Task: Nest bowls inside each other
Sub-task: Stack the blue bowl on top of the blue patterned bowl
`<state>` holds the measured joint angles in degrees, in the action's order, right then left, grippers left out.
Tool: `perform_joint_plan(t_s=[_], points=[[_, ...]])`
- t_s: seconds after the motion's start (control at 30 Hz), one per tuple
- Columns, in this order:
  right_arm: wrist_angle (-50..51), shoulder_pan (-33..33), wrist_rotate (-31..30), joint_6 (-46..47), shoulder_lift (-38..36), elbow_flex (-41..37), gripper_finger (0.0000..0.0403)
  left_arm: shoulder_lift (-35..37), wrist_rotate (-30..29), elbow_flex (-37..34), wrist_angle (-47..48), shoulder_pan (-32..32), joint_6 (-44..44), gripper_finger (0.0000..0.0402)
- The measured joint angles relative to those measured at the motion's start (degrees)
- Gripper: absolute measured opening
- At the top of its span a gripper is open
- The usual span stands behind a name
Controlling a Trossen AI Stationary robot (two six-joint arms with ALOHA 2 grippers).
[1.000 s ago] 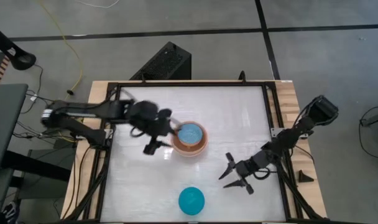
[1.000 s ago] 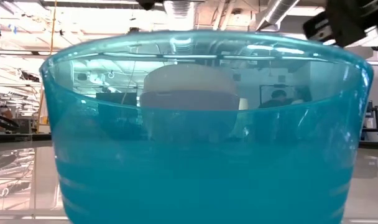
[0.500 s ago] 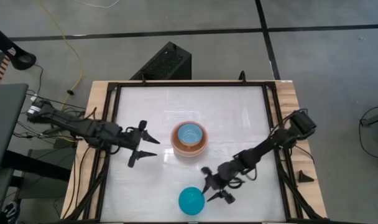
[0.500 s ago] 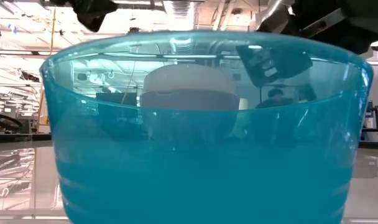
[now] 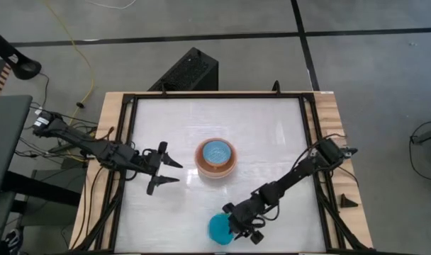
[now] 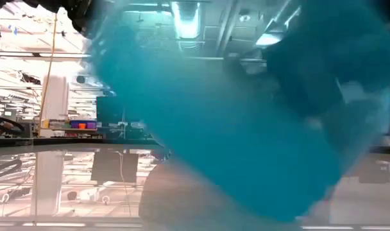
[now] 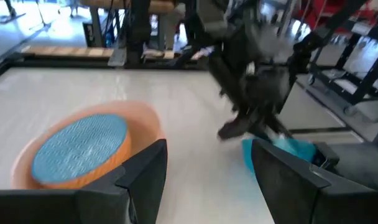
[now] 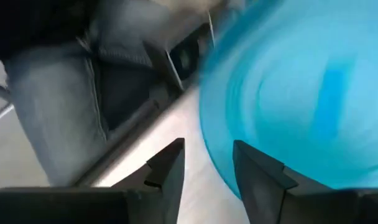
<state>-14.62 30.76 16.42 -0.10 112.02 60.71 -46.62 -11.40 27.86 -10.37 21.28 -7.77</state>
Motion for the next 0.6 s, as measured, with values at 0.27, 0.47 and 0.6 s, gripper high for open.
perform_joint_plan(t_s=[0.27, 0.47, 0.6], points=[[7.81, 0.2, -11.02, -1.92, 3.44, 4.87, 0.0065, -3.44, -0.16, 0.0, -6.39, 2.79, 0.02, 0.0222], [8.92, 1.47, -16.36, -3.01, 2.4, 4.92, 0.0028, -5.59, -3.01, 0.0, -7.37, 5.9, -1.21, 0.0222], [9.01, 1.61, -16.51, -2.74, 1.91, 4.92, 0.0054, -6.36, -4.11, 0.0, -7.41, 7.26, -1.71, 0.0222]])
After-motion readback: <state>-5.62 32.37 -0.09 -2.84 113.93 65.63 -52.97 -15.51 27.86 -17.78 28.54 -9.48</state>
